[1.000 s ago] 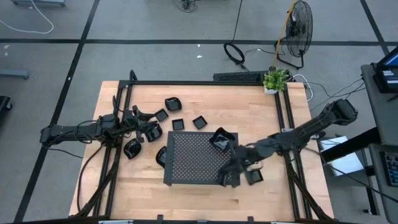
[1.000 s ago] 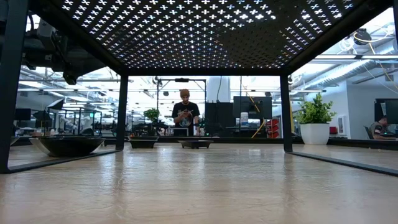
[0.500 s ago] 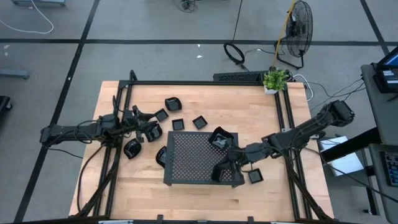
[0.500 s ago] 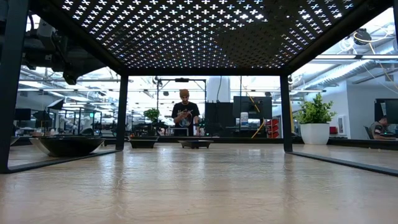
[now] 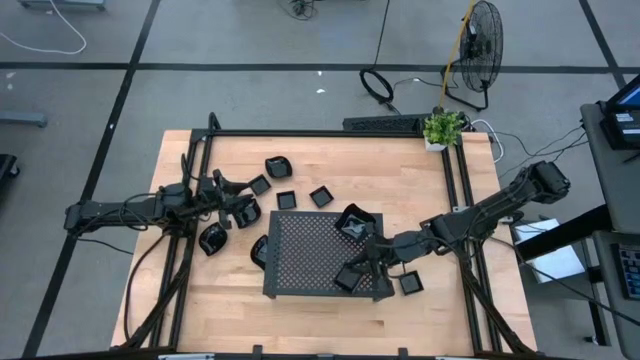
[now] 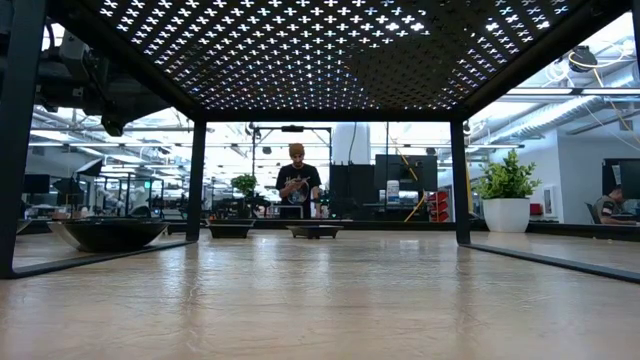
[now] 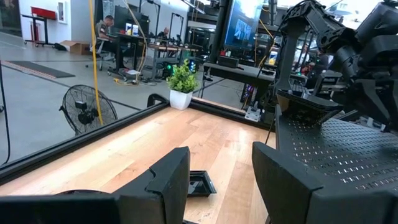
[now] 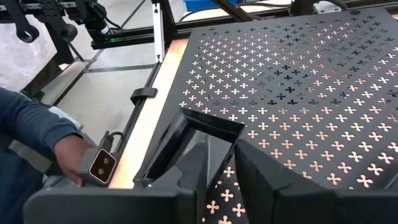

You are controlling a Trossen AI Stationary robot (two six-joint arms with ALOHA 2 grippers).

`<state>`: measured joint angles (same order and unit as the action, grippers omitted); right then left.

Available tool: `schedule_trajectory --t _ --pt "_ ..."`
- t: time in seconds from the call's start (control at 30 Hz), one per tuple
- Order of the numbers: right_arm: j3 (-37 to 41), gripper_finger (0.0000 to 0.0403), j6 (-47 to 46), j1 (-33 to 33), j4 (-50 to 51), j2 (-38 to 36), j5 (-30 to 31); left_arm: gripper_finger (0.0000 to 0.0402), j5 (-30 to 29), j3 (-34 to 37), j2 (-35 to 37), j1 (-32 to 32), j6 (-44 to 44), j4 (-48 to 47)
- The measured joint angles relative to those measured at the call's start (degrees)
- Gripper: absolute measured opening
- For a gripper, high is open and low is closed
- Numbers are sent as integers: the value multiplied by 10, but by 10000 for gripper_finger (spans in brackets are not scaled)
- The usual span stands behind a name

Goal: Pick & Place Mini shaped plates
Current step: Put the black square plate on the shelf, then stack the black square plate on top of the black square plate on the shelf

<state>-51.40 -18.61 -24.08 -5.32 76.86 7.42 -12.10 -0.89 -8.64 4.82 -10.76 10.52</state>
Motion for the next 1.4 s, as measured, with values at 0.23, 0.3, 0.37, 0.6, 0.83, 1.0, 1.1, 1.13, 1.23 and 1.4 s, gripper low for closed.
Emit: schedule_trajectory --t 0.23,0.3,0.37,0.6,0.83,1.0,1.1,1.13,1.23,1.4 --pt "0 107 34 0 -1 -7 1 177 0 0 0 0 0 0" --pt "0 113 47 0 0 -12 1 177 0 0 0 0 0 0" --pt "0 118 62 0 0 -17 2 177 0 0 0 0 0 0" --pt "-8 126 120 -23 -16 -32 1 177 0 0 0 0 0 0" --pt "-182 138 86 -131 257 -13 123 177 0 0 0 0 0 0" --pt "-241 139 -83 -174 492 13 159 177 0 0 0 0 0 0" --pt "-212 139 -172 -186 561 19 136 177 0 0 0 0 0 0" --pt "-194 139 -192 -188 568 19 126 177 0 0 0 0 0 0" --pt "-130 139 -232 -188 549 16 100 177 0 0 0 0 0 0" --pt "-18 139 -286 -163 492 16 15 177 0 0 0 0 0 0"
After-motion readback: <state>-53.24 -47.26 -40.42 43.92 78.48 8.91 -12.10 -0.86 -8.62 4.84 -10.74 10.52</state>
